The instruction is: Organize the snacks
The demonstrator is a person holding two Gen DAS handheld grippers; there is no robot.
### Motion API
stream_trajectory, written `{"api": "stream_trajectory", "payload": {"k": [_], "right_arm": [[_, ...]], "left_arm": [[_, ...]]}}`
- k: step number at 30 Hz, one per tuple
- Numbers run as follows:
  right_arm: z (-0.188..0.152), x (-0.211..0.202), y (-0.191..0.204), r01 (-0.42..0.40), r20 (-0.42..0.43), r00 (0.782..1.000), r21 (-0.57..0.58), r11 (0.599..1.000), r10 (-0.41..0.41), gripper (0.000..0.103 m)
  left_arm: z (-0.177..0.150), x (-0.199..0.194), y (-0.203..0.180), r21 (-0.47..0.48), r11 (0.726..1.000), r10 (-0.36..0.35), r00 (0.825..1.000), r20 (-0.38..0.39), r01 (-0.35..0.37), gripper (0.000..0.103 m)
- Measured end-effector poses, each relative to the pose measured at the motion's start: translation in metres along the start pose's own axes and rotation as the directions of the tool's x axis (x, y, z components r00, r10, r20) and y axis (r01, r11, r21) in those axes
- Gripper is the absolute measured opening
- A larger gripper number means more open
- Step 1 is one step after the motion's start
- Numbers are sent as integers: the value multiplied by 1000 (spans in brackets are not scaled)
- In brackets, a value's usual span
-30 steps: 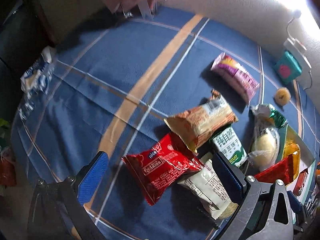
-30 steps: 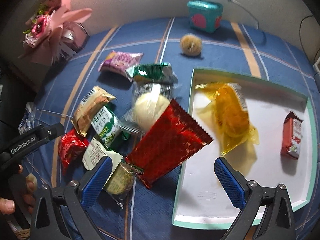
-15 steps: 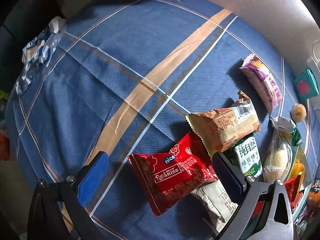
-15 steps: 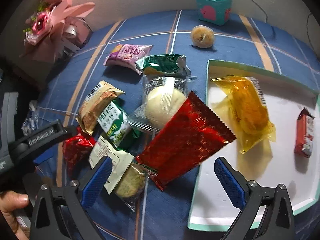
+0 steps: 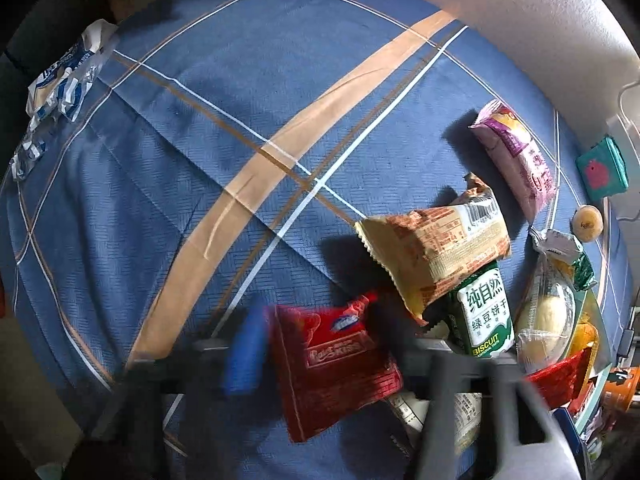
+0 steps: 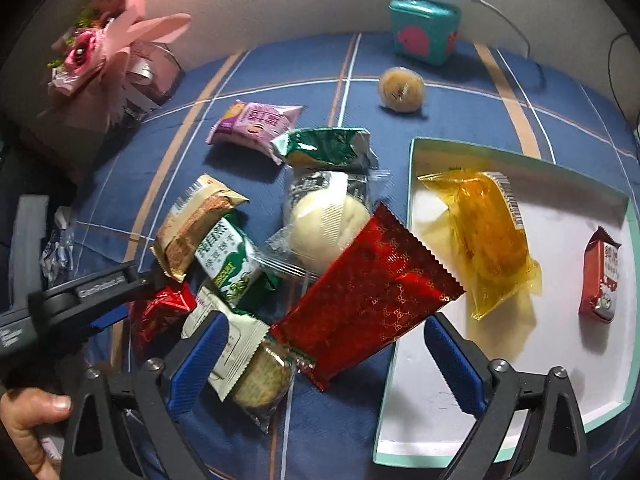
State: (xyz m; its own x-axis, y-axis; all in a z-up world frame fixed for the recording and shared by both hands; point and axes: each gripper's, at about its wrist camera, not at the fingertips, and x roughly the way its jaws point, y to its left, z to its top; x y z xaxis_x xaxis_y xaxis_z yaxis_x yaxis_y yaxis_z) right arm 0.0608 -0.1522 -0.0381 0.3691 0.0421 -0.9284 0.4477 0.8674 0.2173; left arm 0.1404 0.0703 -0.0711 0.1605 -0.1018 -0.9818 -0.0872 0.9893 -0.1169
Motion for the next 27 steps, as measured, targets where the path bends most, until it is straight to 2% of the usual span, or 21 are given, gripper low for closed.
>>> {"api": "stream_trajectory", "payload": {"k": [7,12,14,16,18,22,27], "right_arm": [[3,5,-8,-44,1,999,55,998,44,83],[5,-5,5,-105,35,994,20,994,104,82],[4,-1,13,-117,26,993,-4,993,117,82],[3,5,18,-107,12,994,-21,994,107,79],[0,8,21,-89,0,996,-30,996,89,78],[2,11,18,-74,-8,997,-16,997,74,77],[3,7,2,-65,-20,998,36,997,65,77]], "left_arm": [[-5,2,-3,-8,1000,-23,1000,-12,23,25],[-7,4,-5,-4,1000,-26,999,-30,26,27],[-7,6,-6,-3,1000,-27,999,-37,27,34],[-7,6,-7,-14,999,-35,998,-43,34,63],[-8,3,-6,-30,999,-43,998,-40,42,76],[-10,-1,-3,-48,998,-44,999,-32,42,83],[-12,-5,8,-94,994,-59,997,-41,55,84]]}}
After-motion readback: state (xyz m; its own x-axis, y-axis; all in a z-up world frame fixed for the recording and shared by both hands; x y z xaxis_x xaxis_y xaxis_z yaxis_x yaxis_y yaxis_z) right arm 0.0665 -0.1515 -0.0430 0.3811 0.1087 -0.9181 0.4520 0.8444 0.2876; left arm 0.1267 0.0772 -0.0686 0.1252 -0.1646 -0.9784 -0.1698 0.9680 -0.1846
